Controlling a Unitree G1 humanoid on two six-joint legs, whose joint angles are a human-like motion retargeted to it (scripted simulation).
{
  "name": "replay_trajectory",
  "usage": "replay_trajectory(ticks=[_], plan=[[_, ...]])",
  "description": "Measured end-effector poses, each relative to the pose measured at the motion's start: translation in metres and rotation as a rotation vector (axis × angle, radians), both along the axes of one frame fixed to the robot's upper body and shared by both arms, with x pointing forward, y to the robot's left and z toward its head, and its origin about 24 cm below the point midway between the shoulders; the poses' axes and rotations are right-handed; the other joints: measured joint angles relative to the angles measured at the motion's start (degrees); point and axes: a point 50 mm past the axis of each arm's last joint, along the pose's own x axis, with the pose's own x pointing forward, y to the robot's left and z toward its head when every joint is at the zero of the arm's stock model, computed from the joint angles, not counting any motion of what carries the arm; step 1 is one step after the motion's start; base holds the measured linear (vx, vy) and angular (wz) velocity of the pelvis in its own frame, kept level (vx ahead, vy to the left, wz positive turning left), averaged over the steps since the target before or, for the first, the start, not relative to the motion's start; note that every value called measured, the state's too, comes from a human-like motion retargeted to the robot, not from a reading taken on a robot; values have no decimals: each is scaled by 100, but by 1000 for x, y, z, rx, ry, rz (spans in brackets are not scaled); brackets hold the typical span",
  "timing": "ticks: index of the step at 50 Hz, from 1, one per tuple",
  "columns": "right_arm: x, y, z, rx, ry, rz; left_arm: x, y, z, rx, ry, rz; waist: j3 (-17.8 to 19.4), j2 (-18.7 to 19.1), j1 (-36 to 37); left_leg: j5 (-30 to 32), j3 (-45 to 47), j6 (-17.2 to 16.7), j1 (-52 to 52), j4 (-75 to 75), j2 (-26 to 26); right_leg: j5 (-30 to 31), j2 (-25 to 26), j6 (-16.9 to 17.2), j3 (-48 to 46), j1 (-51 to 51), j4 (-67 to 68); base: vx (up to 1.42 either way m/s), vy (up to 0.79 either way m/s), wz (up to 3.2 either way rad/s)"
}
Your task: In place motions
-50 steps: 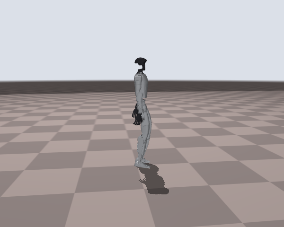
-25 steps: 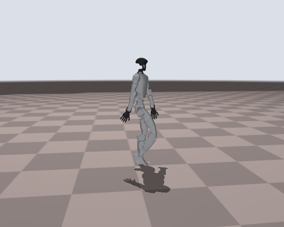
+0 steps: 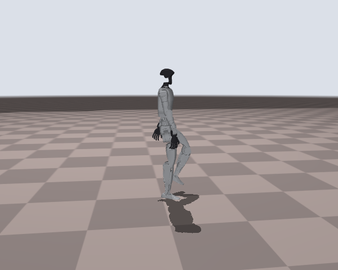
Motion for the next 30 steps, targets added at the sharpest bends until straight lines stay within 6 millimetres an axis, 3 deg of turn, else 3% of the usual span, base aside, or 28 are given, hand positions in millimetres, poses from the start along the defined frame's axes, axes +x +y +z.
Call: replay_trajectory(ticks=[5,10,15,18,20,22,25,28,30], plan=[[25,30,8,187,-78,49,-12,-6,3,-79,3,-54,141,-28,231,-65,-39,-104,-225,365,-88,-46,-30,-61,129,38,110,0,-1,-28],[18,47,6,253,-127,136,-20,-11,4,-64,31,-97,-15,60,111,113,-165,-300,775,-806,-313,-113,62,-34,157,145,85,7,0,4],[-22,30,-7,160,-66,159,-15,-9,2,-14,26,-53,-305,201,62,658,-164,-468,2786,-3982,-880,-221,256,44,284,250,65,17,-1,-22],[-63,5,-16,28,39,99,-4,-2,0,41,21,-48,-585,466,54,-661,-162,-654,3783,-5841,-1042,-345,575,71,287,174,126,20,2,-16],[-92,-13,-18,-49,127,46,3,0,-2,76,18,-54,-814,609,54,-994,426,-468,4074,-6548,-992,-437,692,111,290,99,196,27,6,29],[-134,-36,-15,-131,297,-41,22,6,-5,112,-16,-58,-1102,777,-340,-505,-112,-632,3980,-7118,-1074,-590,715,210,21,-99,419,18,9,107],[-168,-56,-5,-195,433,-236,75,18,-10,149,-139,-120,-924,779,-469,-403,236,-658,3972,-7277,-950,-428,560,352,-171,-504,1230,-16,11,67],[-189,-71,3,-201,483,-420,136,31,-7,157,-307,-226,-569,820,62,-358,196,-570,3918,-7223,-785,542,313,663,70,-1351,3064,-13,16,-82],[-194,-76,5,-221,500,-463,165,38,-2,165,-401,-268,-381,859,67,-313,278,-587,3903,-7231,-644,572,227,805,324,-2134,4472,-16,10,-74]])
